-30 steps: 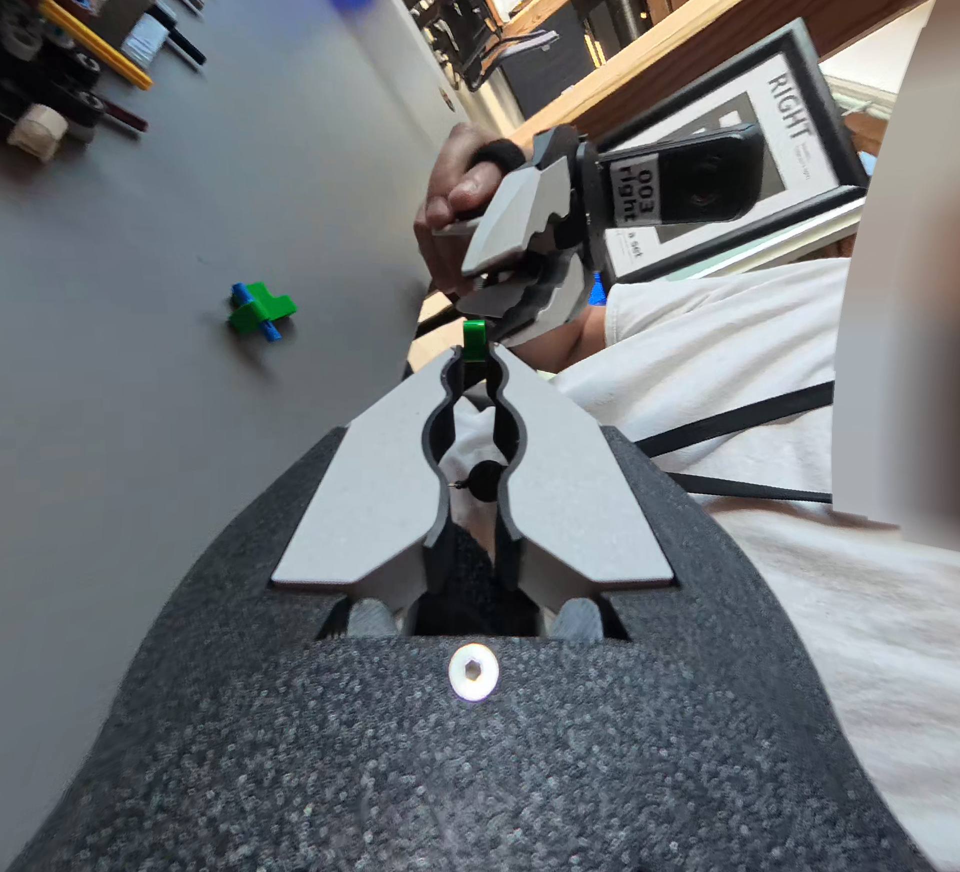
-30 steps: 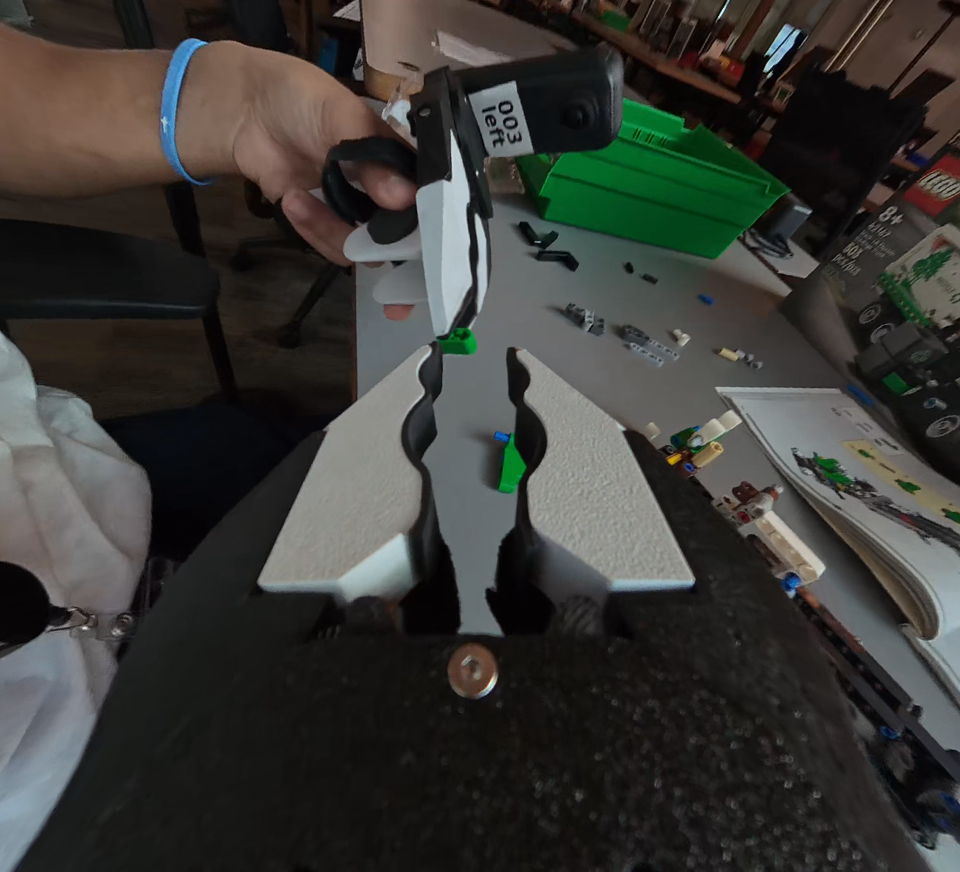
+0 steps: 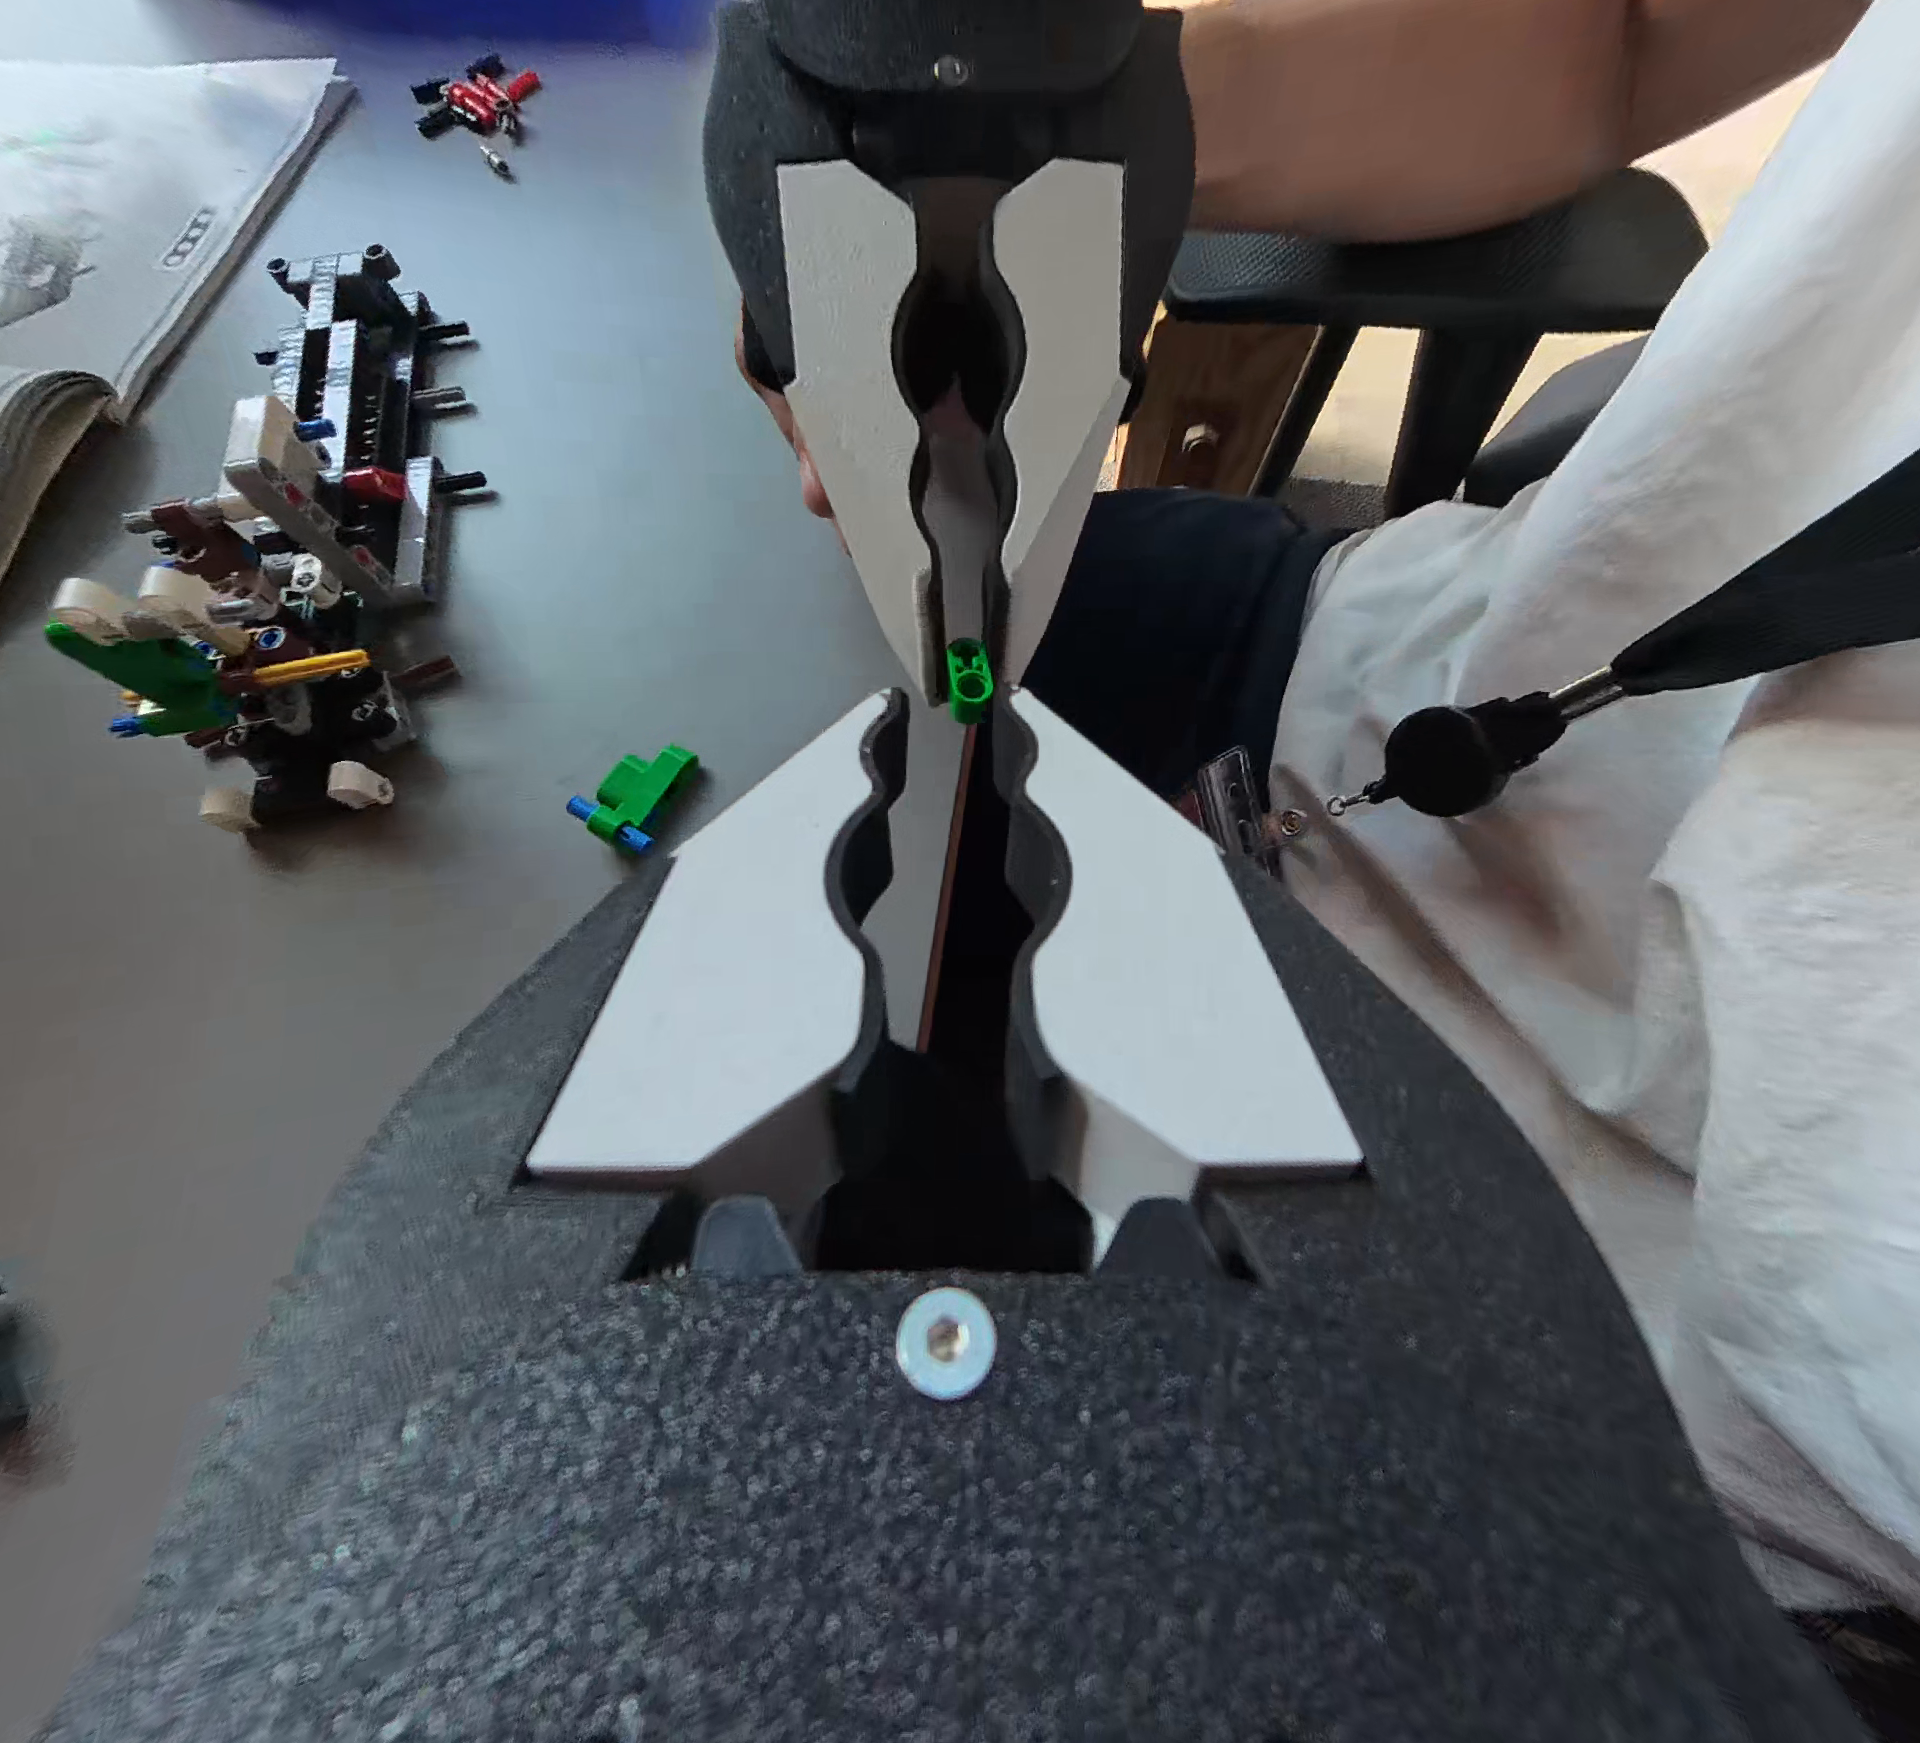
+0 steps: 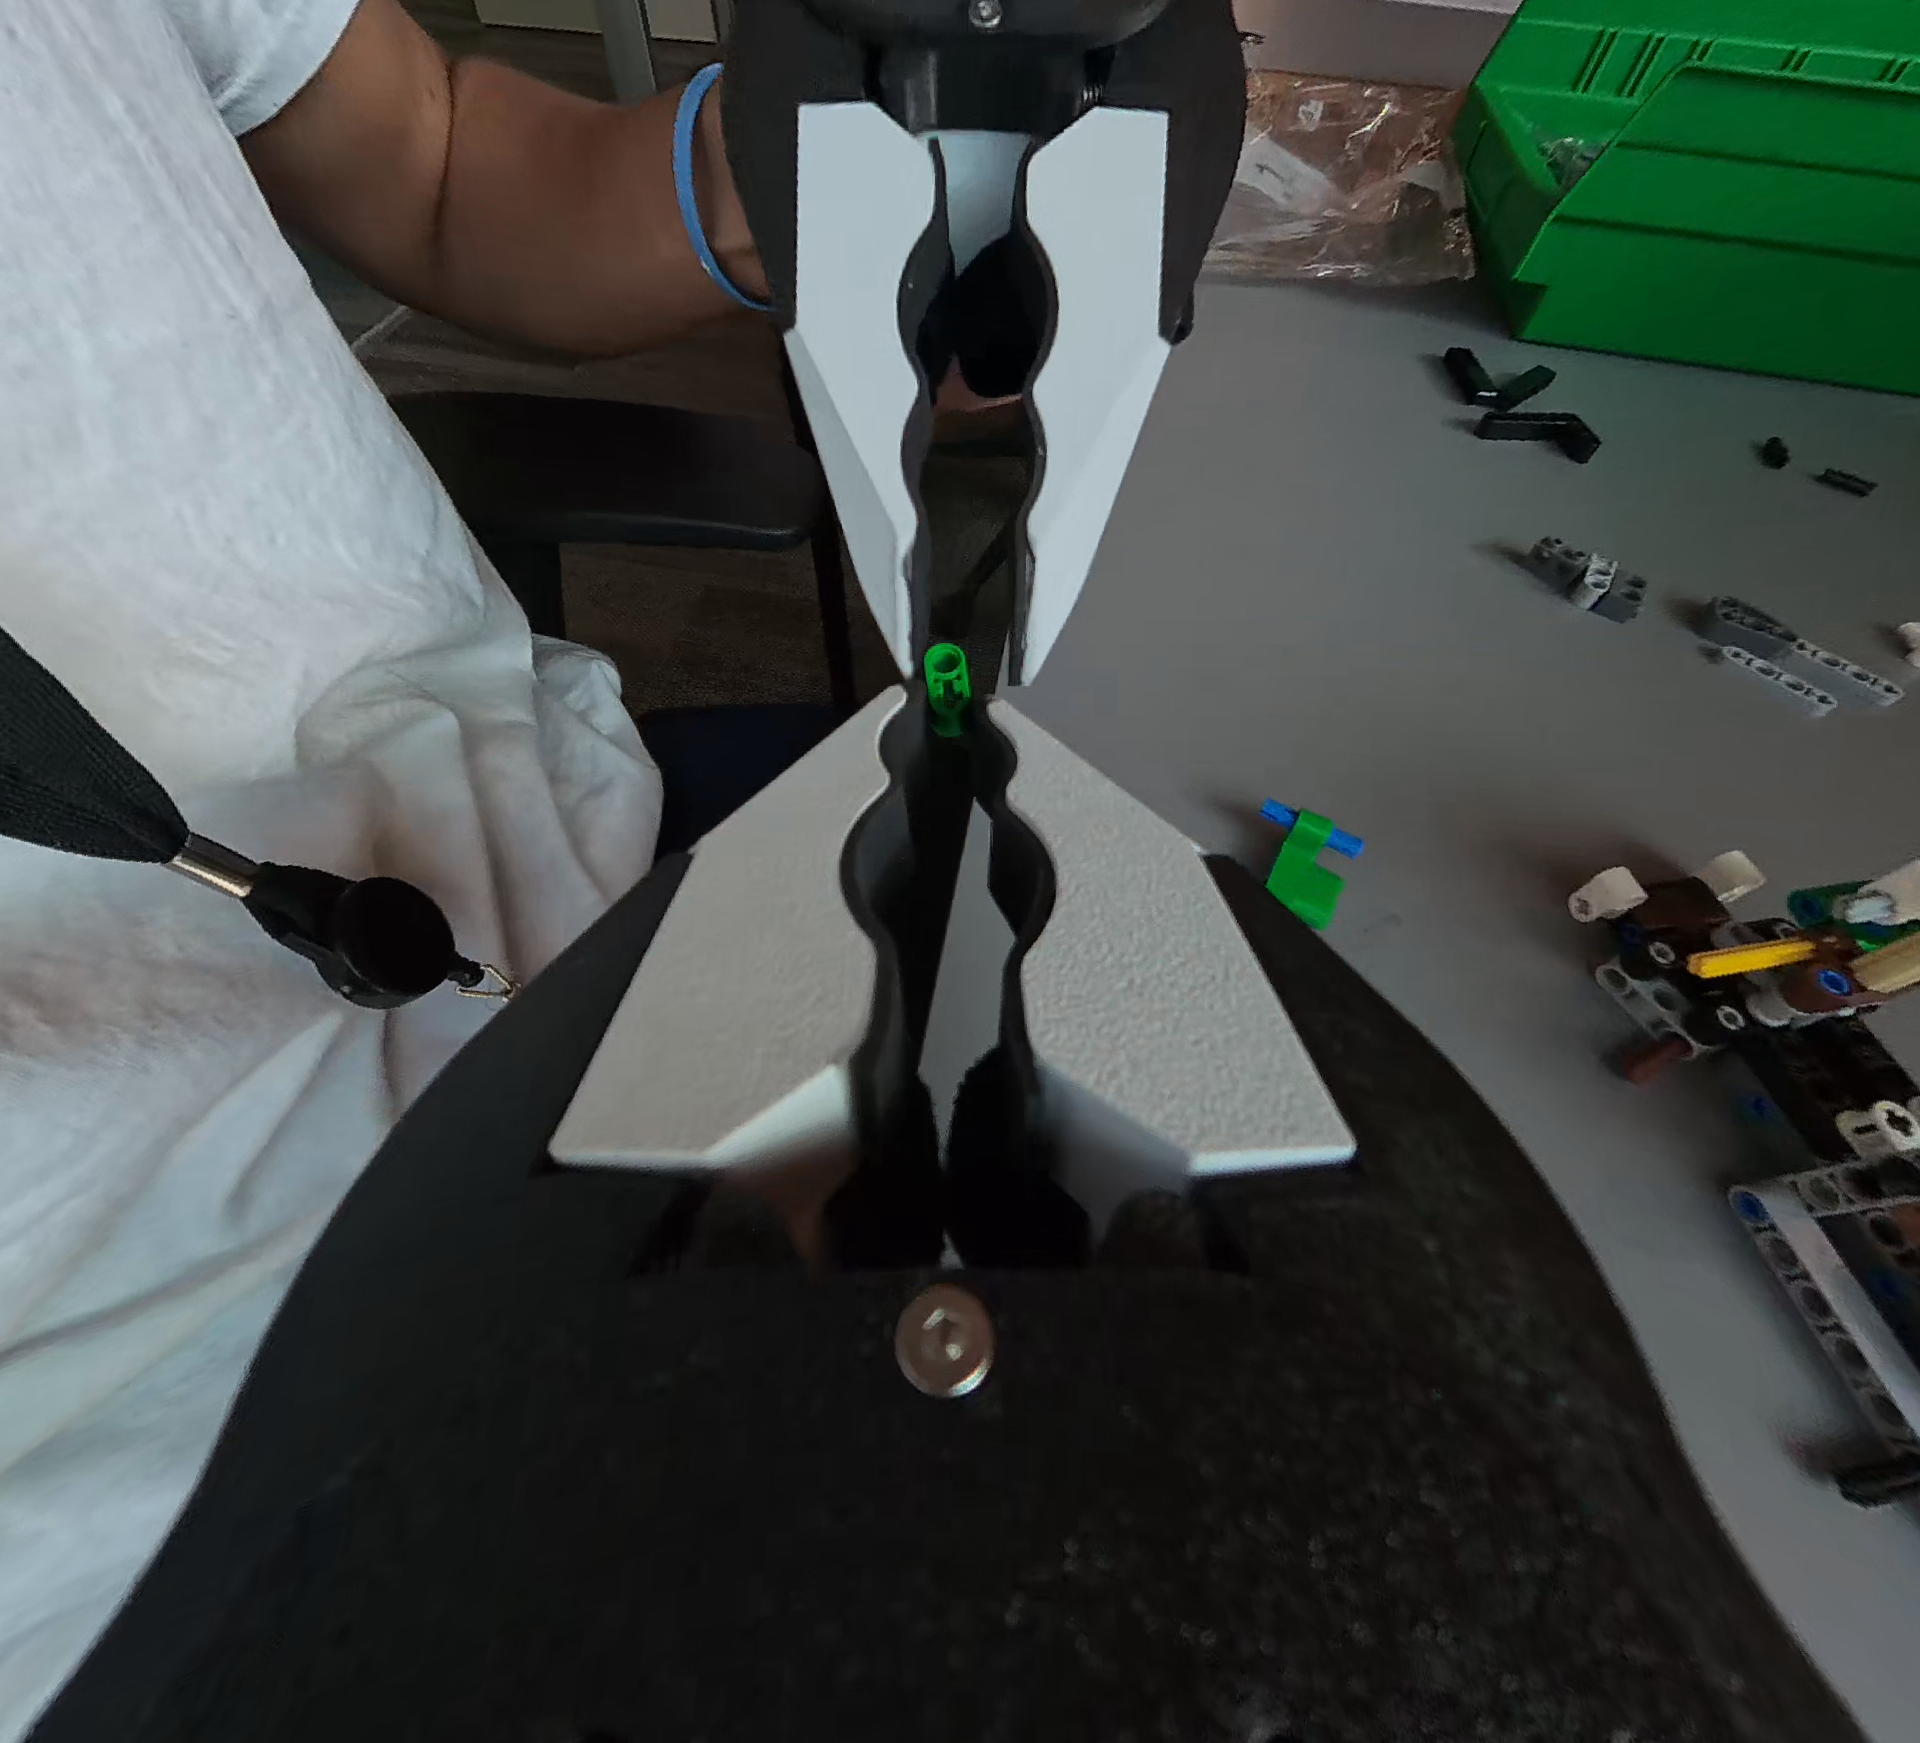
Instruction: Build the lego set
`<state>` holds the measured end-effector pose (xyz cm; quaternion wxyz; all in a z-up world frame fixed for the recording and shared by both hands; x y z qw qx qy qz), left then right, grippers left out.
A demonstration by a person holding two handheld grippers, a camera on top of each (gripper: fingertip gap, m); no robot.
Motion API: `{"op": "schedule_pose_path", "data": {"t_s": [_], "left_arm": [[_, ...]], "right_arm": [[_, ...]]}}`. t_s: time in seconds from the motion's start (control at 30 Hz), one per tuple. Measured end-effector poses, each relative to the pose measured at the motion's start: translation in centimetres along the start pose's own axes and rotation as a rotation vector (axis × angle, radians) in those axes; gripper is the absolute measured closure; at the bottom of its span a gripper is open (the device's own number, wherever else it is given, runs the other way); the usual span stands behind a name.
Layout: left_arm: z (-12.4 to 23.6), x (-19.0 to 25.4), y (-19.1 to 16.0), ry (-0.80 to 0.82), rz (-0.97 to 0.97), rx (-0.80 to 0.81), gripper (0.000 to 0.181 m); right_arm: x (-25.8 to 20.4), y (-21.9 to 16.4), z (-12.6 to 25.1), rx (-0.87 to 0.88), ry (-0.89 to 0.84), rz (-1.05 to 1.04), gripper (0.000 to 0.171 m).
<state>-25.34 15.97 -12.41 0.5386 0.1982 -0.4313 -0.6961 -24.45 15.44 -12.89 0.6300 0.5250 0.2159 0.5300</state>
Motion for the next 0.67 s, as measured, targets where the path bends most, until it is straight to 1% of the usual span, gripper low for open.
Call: {"op": "schedule_pose_path", "data": {"t_s": [0.13,0.27,0.43,0.5,0.53,0.6,0.63,0.67], "left_arm": [[-0.3,0.3,-0.2,-0.004,-0.035,-0.042,0.174],[-0.4,0.2,-0.5,0.008,-0.071,-0.059,0.176],[0.0,-0.6,0.2,0.064,-0.053,-0.011,0.176],[0.5,-1.8,0.2,0.123,-0.021,0.005,0.176],[0.8,-2.8,0.2,0.169,0.011,0.019,0.176],[1.4,-4.9,0.4,0.265,0.119,0.061,0.175],[1.7,-5.6,0.6,0.289,0.176,0.096,0.175],[1.8,-6.3,0.7,0.306,0.233,0.128,0.175]], "right_arm": [[0.0,-0.4,-0.2,-0.025,0.003,0.017,0.165],[-0.1,-0.6,-0.3,-0.038,0.002,0.032,0.165],[0.8,-0.5,0.1,-0.023,-0.056,0.011,0.164],[1.7,-1.6,0.5,-0.095,-0.099,-0.002,0.159],[2.6,-2.3,0.8,-0.146,-0.147,-0.015,0.157],[4.8,-4.5,1.5,-0.294,-0.293,-0.064,0.156],[5.8,-5.7,1.7,-0.372,-0.359,-0.102,0.150],[6.1,-6.6,1.7,-0.414,-0.387,-0.151,0.145]]}}
Point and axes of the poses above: each gripper's, where its closed fingertips meet, z back along the fingers, y out of its top, x = y × z across the jaws, the point moved 1 cm from there along z, back along the fingers, and after that the axes turned 15 degrees about z, right-handed, at the moved point
